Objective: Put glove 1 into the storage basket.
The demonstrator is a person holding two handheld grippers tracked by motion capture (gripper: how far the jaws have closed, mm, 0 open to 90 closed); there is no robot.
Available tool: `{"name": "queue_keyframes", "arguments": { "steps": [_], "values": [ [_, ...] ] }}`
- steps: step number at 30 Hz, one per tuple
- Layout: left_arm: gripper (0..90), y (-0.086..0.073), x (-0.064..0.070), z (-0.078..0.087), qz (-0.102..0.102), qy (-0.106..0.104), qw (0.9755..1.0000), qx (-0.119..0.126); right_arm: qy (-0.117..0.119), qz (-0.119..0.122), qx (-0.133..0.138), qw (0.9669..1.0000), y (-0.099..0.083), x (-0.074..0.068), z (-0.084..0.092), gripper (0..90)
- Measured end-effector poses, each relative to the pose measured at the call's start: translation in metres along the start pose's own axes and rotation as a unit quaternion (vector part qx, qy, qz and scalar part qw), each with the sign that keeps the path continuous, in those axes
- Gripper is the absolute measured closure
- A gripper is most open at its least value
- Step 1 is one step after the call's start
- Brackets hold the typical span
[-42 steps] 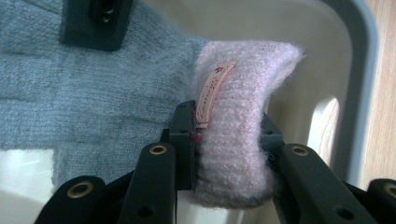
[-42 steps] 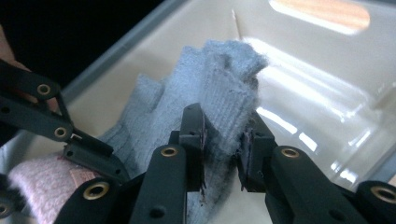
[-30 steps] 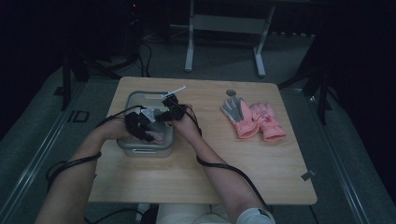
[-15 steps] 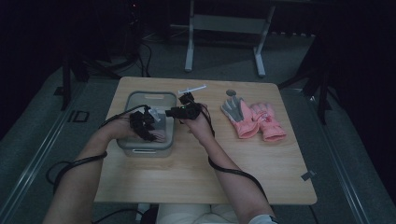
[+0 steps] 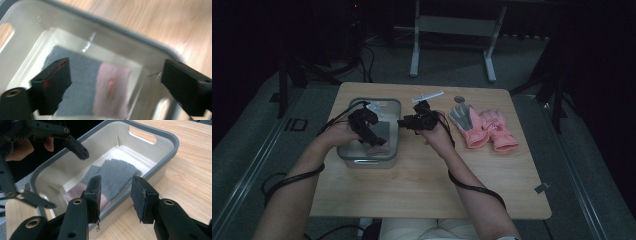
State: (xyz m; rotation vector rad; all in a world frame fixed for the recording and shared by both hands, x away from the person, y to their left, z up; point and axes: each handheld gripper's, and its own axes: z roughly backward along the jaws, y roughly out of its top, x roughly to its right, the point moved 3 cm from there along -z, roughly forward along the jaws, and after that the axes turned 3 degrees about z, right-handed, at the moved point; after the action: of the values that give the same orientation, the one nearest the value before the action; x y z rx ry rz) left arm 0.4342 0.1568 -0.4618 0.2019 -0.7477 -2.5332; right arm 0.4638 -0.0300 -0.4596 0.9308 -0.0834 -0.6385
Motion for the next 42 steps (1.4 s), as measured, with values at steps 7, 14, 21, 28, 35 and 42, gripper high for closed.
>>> {"name": "queue_keyframes", "arguments": {
  "steps": [7, 14, 21, 28, 35, 42],
  "values": [
    [1.0, 0.017, 0.024, 0.0, -0.008, 0.004, 0.9996, 0.028, -0.011, 0.014, 0.001, 0.9998, -0.007, 0.004, 0.022, 54.4],
    [1.0, 0.031, 0.042, -0.007, 0.002, -0.007, 0.9989, 0.045, -0.026, 0.016, 0.002, 0.9995, -0.023, 0.015, 0.042, 53.9],
    [1.0, 0.049, 0.057, -0.018, -0.006, -0.013, 0.9981, 0.06, -0.038, 0.001, 0.009, 0.9992, -0.041, 0.029, 0.067, 55.6],
    [1.0, 0.065, 0.086, -0.029, -0.019, -0.018, 0.9965, 0.079, -0.058, -0.004, 0.017, 0.9982, -0.063, 0.051, 0.093, 56.1],
    [1.0, 0.073, 0.116, -0.047, -0.042, -0.01, 0.9961, 0.078, -0.083, -0.004, 0.021, 0.9963, -0.081, 0.07, 0.112, 57.4],
    [1.1, 0.075, 0.139, -0.061, -0.028, -0.025, 0.9942, 0.101, -0.096, -0.003, 0.049, 0.9942, -0.093, 0.081, 0.126, 55.9]
  ]
}}
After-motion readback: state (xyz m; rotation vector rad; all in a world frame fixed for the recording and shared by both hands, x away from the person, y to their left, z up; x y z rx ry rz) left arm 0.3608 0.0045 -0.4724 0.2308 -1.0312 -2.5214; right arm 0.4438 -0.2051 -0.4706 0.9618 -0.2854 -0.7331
